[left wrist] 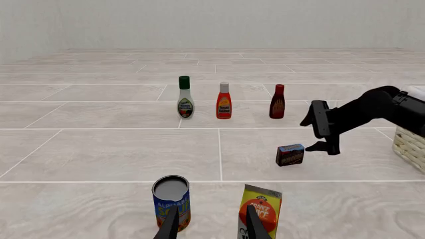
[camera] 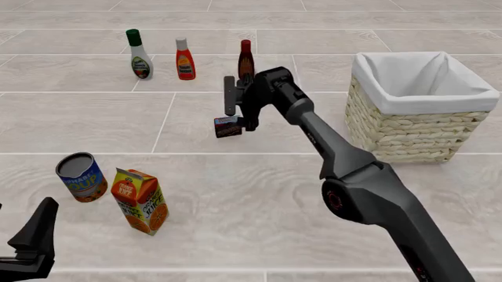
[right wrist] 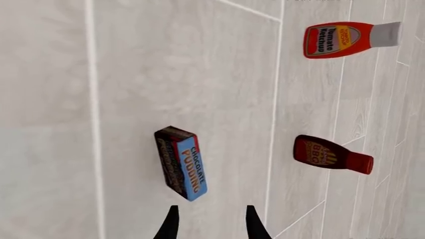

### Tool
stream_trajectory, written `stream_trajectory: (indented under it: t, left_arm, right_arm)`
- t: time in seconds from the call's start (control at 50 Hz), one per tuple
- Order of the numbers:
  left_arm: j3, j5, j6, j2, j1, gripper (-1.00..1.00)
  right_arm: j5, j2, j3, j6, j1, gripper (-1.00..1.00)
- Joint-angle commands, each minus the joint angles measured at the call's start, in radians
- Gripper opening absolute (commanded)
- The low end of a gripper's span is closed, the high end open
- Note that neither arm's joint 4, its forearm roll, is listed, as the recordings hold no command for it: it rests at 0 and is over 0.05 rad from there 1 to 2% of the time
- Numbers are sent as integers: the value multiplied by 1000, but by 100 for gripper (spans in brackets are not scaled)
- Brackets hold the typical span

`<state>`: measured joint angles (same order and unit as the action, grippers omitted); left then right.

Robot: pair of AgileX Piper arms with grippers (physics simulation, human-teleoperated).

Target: Pick the chocolate pudding and place it in the basket.

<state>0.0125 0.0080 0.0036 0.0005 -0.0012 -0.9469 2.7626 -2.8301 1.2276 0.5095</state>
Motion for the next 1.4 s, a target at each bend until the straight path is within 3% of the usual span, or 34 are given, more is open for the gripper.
stream_trajectory:
  t: [0.02, 1.4]
  left_arm:
    - [-1, -2, 1, 0, 1, 100]
    - [-1, -1, 0, 0, 1, 100]
  right_arm:
    - [31, 11, 0, 6, -8, 100]
    - [87, 72, 2, -23, -7, 100]
